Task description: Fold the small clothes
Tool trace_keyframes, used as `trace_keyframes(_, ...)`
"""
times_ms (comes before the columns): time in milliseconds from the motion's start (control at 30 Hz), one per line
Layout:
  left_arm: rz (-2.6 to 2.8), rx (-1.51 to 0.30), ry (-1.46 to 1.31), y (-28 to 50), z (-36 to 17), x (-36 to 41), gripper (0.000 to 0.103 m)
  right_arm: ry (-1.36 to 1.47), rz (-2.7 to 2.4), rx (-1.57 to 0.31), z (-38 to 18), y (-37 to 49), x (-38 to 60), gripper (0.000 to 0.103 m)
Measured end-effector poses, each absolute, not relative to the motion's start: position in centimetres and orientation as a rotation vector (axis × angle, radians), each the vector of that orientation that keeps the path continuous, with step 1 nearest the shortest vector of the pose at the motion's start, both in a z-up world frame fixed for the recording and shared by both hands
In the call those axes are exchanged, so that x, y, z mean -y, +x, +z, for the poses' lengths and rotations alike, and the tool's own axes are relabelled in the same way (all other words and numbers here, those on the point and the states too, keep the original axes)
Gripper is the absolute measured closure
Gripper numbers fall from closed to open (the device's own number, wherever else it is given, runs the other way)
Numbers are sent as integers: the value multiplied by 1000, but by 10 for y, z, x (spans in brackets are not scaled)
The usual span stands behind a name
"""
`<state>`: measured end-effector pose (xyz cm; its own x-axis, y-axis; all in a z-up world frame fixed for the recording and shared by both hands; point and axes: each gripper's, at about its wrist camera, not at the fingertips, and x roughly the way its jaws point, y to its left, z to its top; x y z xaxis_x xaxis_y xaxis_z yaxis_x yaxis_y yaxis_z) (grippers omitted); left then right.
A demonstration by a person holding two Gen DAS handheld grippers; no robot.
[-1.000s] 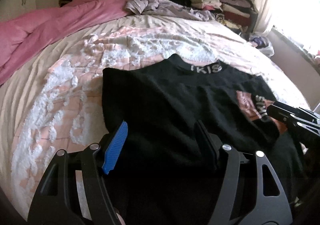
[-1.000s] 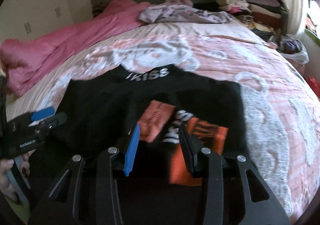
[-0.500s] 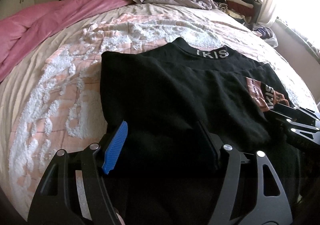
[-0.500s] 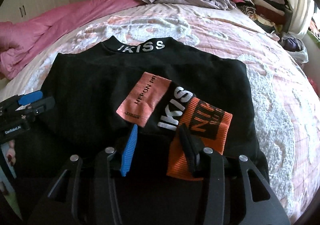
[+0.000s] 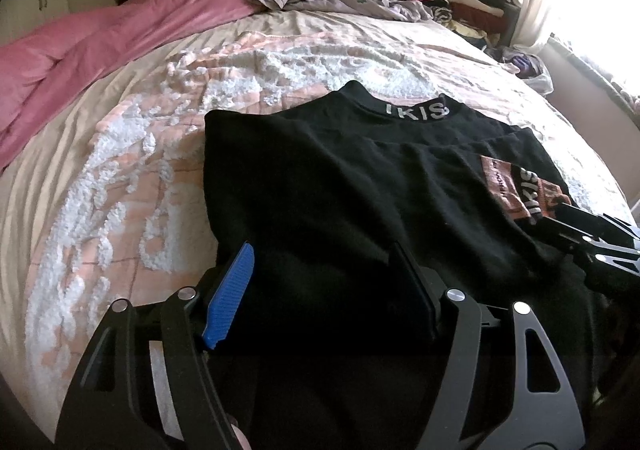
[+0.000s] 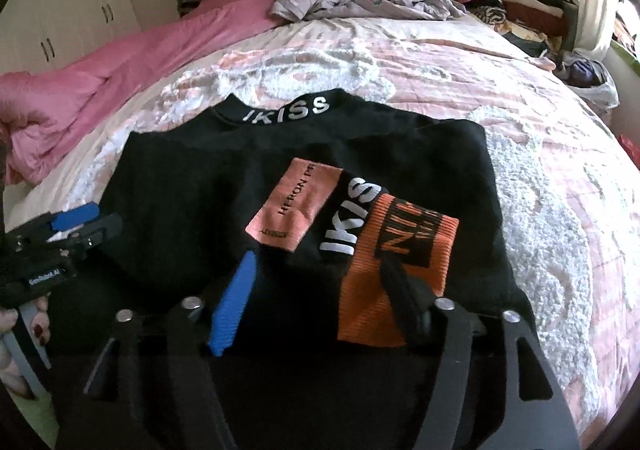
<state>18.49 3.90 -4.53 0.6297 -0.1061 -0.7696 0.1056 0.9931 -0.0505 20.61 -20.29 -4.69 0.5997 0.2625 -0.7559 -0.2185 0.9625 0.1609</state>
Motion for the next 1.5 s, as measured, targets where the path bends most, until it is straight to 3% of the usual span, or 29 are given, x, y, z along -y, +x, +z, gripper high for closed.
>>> trace_keyframes(133, -125, -872, -5, 182, -40, -38, 31, 59, 260, -865, -40, 203, 207, 26)
trace_keyframes(200, -121, -864, -2, 180, -37, -38, 28, 77, 251, -845, -36, 200, 210, 11)
trace_keyframes(267, -115, -856, -2, 178, -33, -38, 24, 99, 260, -826, -32, 197, 212, 8)
trace_keyframes(333, -101, -848, -9, 178, -30, -40, 11, 104, 268, -817, -27, 194, 213, 7)
trace_keyframes(367, -99, -843, -10, 176, -27, -40, 10, 104, 270, -811, -25, 193, 213, 6)
trace_keyframes(1500, -42, -758, -61, 100, 17, -72, 10, 140, 305, -740, 37, 112, 251, 5)
